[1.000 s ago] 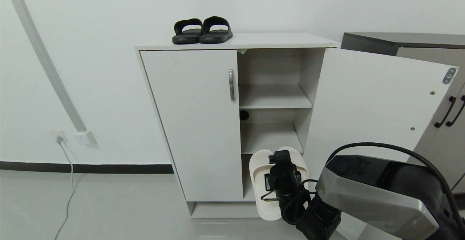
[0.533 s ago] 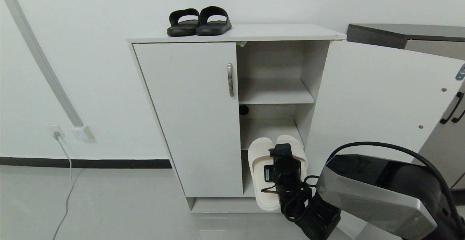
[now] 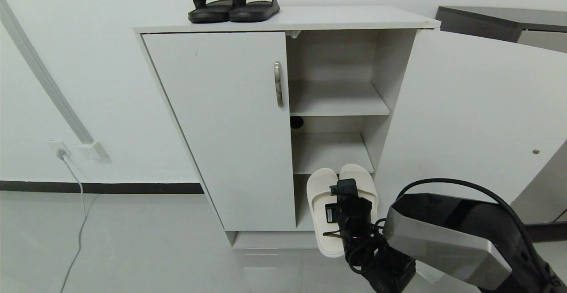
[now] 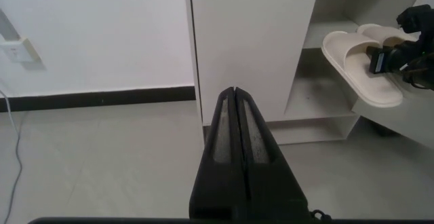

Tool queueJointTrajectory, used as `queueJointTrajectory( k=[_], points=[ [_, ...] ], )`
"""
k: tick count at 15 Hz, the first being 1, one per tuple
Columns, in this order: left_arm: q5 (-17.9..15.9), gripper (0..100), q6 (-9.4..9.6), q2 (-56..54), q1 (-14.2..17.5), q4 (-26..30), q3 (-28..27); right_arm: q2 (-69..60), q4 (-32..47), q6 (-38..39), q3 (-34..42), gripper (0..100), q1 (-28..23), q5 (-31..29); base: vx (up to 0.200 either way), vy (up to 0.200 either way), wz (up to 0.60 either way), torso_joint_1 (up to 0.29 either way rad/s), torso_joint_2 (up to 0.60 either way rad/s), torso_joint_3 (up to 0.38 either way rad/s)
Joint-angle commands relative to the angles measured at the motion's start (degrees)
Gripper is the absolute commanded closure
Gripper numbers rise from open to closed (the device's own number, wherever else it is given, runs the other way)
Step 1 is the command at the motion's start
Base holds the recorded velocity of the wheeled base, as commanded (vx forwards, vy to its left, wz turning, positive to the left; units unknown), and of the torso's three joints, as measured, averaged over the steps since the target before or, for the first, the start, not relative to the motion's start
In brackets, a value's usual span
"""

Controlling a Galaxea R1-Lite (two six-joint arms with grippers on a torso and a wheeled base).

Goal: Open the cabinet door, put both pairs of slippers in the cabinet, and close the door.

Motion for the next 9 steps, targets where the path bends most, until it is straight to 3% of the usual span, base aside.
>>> queueJointTrajectory(
  k=[1,4,9],
  points=[
    [-0.01,100,0.0,0.07,0.0,-0.04,0.0,0.47,-0.04,-0.01,-0.06,100,-0.24,0.03,0.0,0.0,0.0,0.0,0.0,0.0],
    [-0.01,100,0.0,0.16,0.0,-0.04,0.0,0.47,-0.04,-0.01,-0.15,100,-0.24,0.12,0.0,0.0,0.0,0.0,0.0,0.0],
    [-0.01,100,0.0,0.07,0.0,-0.04,0.0,0.38,-0.04,-0.01,-0.5,100,-0.24,0.12,0.2,0.0,0.0,0.002,0.0,0.002]
  ],
)
